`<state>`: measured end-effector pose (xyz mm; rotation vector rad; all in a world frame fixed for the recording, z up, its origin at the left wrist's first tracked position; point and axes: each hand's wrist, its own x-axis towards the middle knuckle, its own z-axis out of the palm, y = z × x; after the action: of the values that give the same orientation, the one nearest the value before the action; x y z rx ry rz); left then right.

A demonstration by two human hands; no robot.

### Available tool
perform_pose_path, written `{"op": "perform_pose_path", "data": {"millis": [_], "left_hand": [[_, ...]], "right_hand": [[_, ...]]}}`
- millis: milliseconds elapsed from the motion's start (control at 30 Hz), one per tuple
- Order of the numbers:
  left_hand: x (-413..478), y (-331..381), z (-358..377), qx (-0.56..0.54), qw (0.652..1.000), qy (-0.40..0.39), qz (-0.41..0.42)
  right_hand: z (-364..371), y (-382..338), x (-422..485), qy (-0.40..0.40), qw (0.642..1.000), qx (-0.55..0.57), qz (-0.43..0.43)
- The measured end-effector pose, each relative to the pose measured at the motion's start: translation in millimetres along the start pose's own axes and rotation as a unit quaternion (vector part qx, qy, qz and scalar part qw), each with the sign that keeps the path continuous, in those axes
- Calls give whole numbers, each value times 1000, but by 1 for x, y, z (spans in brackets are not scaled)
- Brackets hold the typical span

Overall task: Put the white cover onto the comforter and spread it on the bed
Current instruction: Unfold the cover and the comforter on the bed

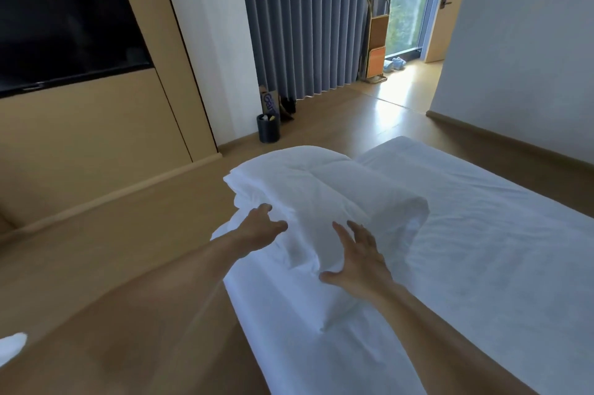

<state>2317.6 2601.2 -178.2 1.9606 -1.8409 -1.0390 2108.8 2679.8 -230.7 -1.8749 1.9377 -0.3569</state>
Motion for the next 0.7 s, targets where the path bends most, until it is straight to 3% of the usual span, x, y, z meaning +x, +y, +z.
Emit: {"op": "perform_pose_path", "data": {"millis": [200, 400, 567, 700], "left_hand": [[98, -34, 6, -29, 996, -21, -77], [194, -62, 0, -157, 977, -1, -144], [260, -84, -19, -282, 921, -43, -266], [292, -94, -19, -350, 876, -117, -310]], "right_hand": [[39, -2, 71, -35, 999, -18, 4], [79, -25, 126, -47, 991, -122, 5], [106, -30, 153, 40, 980, -189, 37], [102, -26, 171, 136, 982, -108, 80]]}}
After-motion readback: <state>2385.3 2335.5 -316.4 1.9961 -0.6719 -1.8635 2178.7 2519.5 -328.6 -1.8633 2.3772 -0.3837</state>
